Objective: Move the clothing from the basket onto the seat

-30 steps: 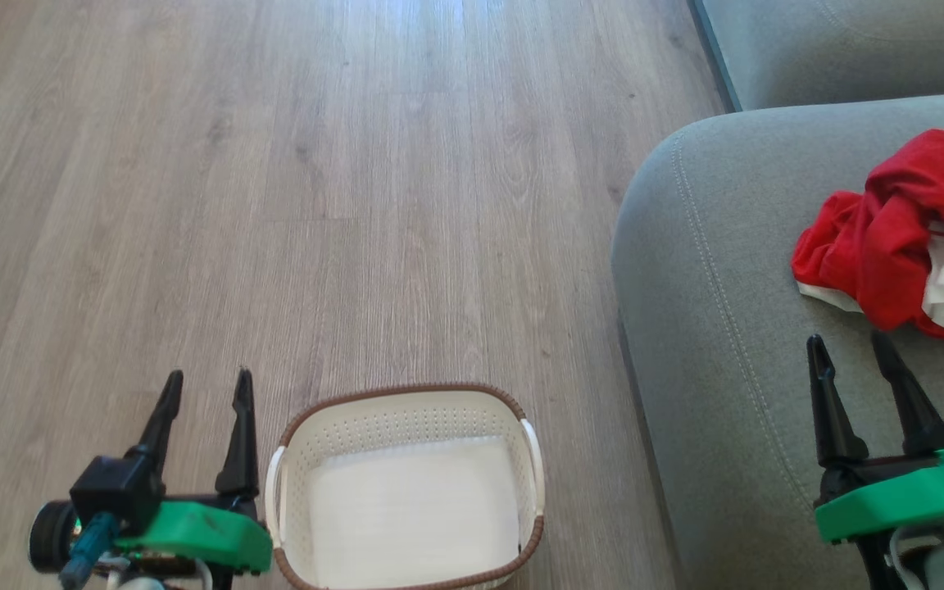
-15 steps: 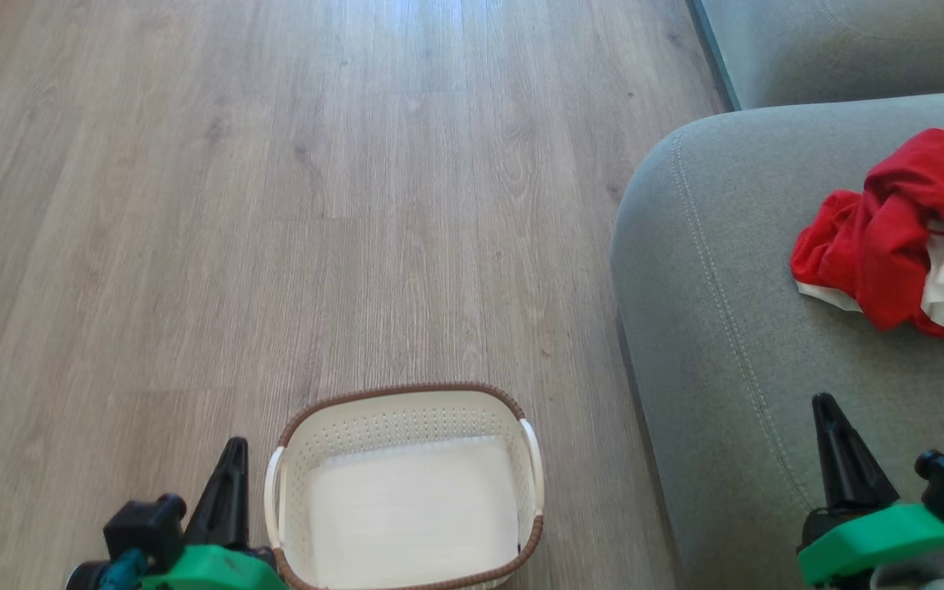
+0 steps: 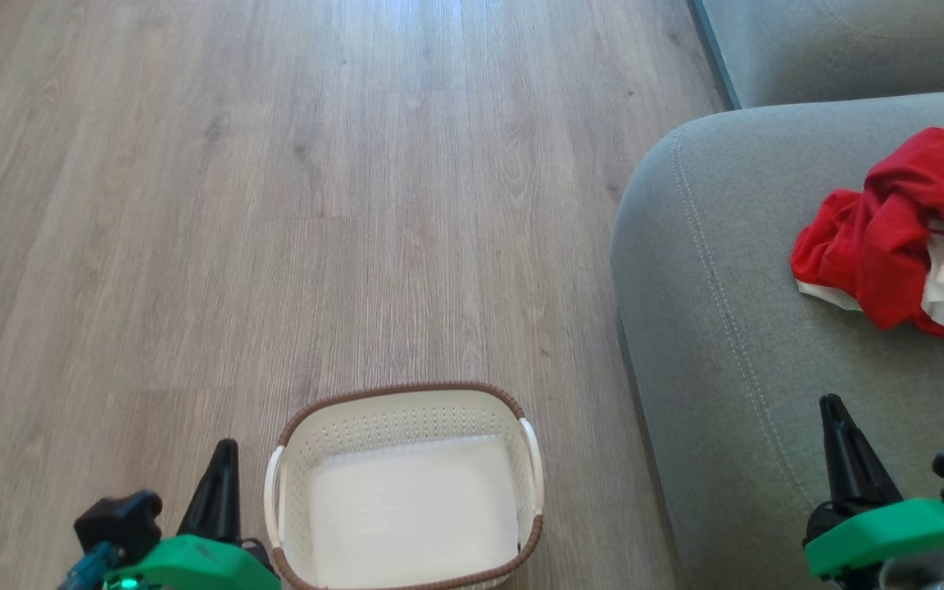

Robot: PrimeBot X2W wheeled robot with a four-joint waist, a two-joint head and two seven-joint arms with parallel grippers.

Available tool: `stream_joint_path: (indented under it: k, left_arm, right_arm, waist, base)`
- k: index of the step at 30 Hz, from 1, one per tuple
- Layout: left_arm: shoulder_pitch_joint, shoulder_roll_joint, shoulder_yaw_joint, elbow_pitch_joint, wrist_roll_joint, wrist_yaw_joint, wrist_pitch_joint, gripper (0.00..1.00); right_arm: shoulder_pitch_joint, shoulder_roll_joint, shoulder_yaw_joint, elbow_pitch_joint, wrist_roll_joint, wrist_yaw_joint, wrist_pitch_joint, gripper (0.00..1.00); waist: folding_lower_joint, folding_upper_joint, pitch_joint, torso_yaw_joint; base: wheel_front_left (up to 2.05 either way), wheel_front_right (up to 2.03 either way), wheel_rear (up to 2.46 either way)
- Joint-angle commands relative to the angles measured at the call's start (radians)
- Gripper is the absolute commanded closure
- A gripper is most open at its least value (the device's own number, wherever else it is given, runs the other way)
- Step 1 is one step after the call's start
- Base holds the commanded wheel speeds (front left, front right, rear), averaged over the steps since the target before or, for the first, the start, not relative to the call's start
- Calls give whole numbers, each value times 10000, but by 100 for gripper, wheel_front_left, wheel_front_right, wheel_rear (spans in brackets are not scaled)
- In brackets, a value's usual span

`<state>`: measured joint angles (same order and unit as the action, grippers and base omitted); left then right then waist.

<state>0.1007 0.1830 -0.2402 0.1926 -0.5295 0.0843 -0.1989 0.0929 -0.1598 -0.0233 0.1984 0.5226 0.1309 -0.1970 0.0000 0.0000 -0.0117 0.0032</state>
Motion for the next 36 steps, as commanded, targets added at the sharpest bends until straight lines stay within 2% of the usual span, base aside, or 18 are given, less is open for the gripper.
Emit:
stream_joint_path:
  k: [1, 36]
  left_arm:
    - [-568, 42, 284, -273, -192, -89, 35, 100]
    - [-1066, -343, 1271, -15, -3806, -776, 985, 100]
  right_arm:
    - [-491, -33, -65, -293, 191, 1, 31, 100]
    - [-993, 317, -311, -42, 3775, 0, 1027, 100]
  waist:
    - [0, 0, 1, 0]
    - [0, 0, 50, -11]
  base:
    - [0, 0, 0]
    - [0, 0, 0]
